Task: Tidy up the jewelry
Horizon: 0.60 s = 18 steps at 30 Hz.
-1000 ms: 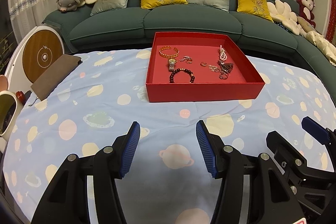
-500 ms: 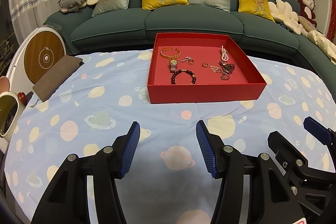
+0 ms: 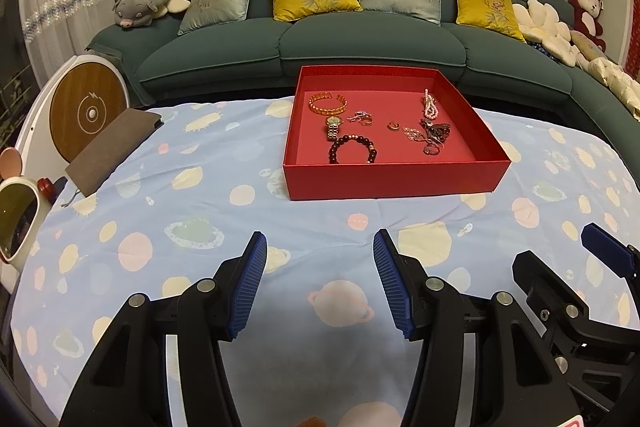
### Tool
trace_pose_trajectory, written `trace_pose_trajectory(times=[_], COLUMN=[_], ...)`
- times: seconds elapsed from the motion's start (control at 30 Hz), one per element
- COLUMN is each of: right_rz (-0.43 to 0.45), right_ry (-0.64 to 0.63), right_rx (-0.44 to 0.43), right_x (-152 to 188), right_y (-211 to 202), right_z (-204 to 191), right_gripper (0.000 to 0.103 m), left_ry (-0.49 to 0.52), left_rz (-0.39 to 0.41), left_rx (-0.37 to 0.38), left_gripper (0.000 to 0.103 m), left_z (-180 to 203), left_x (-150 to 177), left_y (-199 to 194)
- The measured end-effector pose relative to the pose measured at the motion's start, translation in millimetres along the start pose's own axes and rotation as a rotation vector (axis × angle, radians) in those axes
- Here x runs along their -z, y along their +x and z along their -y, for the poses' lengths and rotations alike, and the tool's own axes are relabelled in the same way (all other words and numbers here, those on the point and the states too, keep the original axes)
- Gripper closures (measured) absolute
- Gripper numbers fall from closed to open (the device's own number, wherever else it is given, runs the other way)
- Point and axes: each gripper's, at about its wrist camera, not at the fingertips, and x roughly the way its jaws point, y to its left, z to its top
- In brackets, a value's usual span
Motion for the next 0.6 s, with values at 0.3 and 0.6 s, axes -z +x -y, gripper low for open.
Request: trace_pose_trajectory(times=[0.3,0.6], right_rz=[0.006,0.011], right_ry=[0.009,0.011], right_rx=[0.004,0.007], right_x=[-2.0,-1.9], right_y=[2.3,1.9], right_z=[5.2,4.7], right_gripper=[0.02,0.02], left_ry=[0.001,0.001], left_rz=[0.021,0.037], left_rx=[-0.009,-0.022], left_gripper=[0.05,0.05], left_z=[1.1,2.2], left_x=[0.0,0.2], left_y=[-2.8,-4.7])
